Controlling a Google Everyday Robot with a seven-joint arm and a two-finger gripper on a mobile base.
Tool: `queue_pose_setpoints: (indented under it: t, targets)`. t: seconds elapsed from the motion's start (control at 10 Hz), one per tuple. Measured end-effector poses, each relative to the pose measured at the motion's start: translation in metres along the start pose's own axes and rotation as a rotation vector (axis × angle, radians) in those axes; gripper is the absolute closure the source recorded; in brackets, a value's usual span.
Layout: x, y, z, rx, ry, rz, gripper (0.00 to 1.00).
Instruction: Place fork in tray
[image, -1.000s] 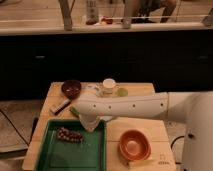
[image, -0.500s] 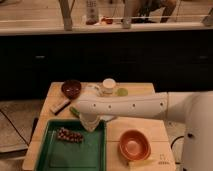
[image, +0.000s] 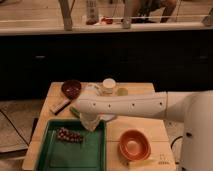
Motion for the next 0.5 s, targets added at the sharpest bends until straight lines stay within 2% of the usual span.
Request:
queue_pose_setpoints:
  t: [0.2,0.5]
  targets:
    - [-0.0004,0.0007,0.0005,0.0,-0.002,0.002,0.64]
    - [-0.001,0.0011,0.0017,0.002,-0.008,0.005,0.32]
